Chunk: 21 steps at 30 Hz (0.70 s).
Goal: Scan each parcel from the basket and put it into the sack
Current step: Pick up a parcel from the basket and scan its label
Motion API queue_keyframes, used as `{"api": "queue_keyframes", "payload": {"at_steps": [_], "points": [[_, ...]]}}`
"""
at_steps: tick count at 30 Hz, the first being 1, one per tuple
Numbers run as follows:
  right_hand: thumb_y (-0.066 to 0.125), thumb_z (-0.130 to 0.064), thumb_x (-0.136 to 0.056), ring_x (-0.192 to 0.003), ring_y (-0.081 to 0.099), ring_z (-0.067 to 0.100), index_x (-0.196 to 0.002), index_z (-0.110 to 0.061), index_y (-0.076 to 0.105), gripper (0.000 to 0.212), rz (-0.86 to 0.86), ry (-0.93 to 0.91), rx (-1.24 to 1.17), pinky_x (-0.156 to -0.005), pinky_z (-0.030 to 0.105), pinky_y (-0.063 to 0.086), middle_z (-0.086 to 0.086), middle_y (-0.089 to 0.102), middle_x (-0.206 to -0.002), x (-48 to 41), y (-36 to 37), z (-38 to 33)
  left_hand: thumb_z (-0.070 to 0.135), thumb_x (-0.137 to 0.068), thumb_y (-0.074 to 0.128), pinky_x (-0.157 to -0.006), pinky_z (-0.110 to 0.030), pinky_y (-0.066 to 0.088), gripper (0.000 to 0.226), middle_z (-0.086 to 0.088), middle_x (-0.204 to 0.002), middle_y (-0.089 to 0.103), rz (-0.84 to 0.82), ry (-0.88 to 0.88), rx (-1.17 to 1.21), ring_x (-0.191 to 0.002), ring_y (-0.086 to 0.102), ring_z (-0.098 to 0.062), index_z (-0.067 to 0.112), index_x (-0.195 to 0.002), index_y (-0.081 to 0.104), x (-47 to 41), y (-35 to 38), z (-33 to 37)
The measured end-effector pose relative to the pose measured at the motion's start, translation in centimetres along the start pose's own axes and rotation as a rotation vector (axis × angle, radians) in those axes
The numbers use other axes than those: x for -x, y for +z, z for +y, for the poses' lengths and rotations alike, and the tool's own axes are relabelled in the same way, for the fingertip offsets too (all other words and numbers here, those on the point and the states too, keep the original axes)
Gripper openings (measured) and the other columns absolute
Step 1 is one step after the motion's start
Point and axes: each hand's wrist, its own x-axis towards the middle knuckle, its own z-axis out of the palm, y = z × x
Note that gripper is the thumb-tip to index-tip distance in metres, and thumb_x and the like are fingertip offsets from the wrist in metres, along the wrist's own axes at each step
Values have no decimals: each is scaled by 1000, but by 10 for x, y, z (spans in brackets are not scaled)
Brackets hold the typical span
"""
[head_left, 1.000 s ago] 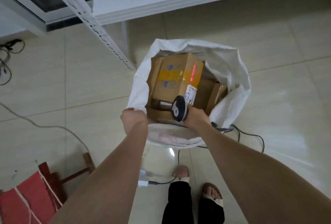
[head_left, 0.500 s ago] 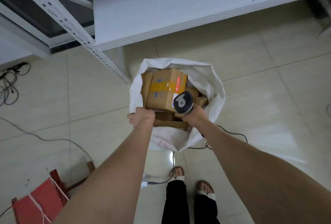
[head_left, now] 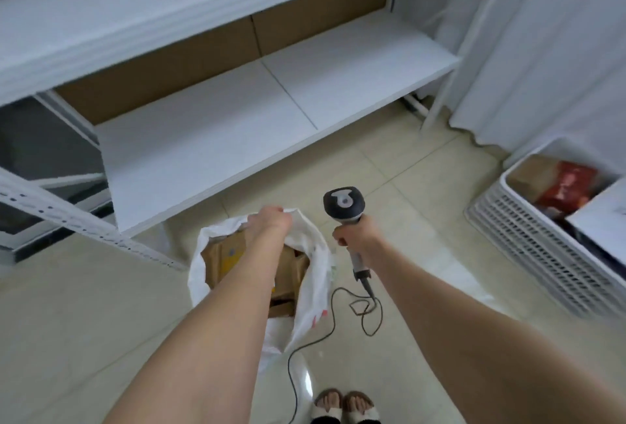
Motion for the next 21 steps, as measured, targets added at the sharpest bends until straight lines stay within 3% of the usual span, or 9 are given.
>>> {"api": "queue_keyframes", "payload": {"at_steps": [3,8,14,21], "points": [[58,7,-78,-54,42,16,-61,-10,47,26,85,37,-198,-56,27,35,5,48,-60,13,-52,-10,16,-90,53,-101,-30,41,37,-9,-136,52,-27,144,-15,-121,52,-27,23,-125,62,22,7,58],[60,9,-79,-64,53,23,-66,-8,53,23,180,46,-518,-61,32,40,9,54,-66,25,-136,-11,11,-86,56,-105,-34,42,32,-9,-131,58,-74,363,-21,-125,50,-26,19,-114,69,61,42,154],[61,8,-81,-58,55,17,-72,-9,54,21,284,95,-788,-61,29,44,7,57,-68,20,-248,14,12,-86,57,-102,-34,45,30,-7,-136,51,-125,483,-45,-118,54,-26,23,-112,68,114,124,253],[62,3,-80,-71,58,21,-72,-11,55,18,342,160,-944,-84,38,49,7,61,-71,-20,-390,61,13,-88,59,-88,-31,48,22,-6,-129,53,-217,560,-81,-110,56,-26,21,-107,67,169,256,365]]}}
